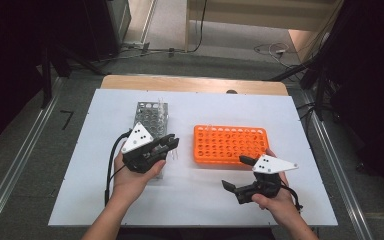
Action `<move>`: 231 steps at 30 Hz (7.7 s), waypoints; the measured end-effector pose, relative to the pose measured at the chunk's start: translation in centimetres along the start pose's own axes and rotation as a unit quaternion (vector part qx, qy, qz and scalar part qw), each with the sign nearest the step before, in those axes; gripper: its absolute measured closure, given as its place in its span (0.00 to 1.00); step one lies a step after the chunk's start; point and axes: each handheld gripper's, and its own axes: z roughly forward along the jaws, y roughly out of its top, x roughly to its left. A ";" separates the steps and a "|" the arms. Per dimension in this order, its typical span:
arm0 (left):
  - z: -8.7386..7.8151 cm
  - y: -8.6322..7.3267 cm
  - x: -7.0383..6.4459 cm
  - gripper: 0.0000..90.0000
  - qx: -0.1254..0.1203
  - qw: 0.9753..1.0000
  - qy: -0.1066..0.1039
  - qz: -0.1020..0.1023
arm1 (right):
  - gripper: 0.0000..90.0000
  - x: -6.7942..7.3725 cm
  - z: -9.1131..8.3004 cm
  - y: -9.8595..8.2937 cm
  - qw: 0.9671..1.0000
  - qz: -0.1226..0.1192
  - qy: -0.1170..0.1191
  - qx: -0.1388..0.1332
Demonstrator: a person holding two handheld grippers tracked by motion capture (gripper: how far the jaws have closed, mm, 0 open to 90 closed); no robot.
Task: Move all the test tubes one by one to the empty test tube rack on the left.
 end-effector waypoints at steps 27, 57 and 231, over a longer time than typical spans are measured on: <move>2.0 2.6 6.0 0.84 -0.011 0.998 0.063 -0.013 | 0.01 -3.6 -4.1 -3.5 0.998 0.027 -0.052 -0.005; 5.5 0.9 8.8 0.84 0.010 0.990 0.134 -0.030 | 0.01 -3.6 -4.2 -3.6 0.999 0.028 -0.040 -0.008; 0.2 -2.8 -5.5 0.15 0.019 0.991 -0.129 -0.018 | 0.82 4.2 2.7 1.8 0.999 -0.007 0.025 0.024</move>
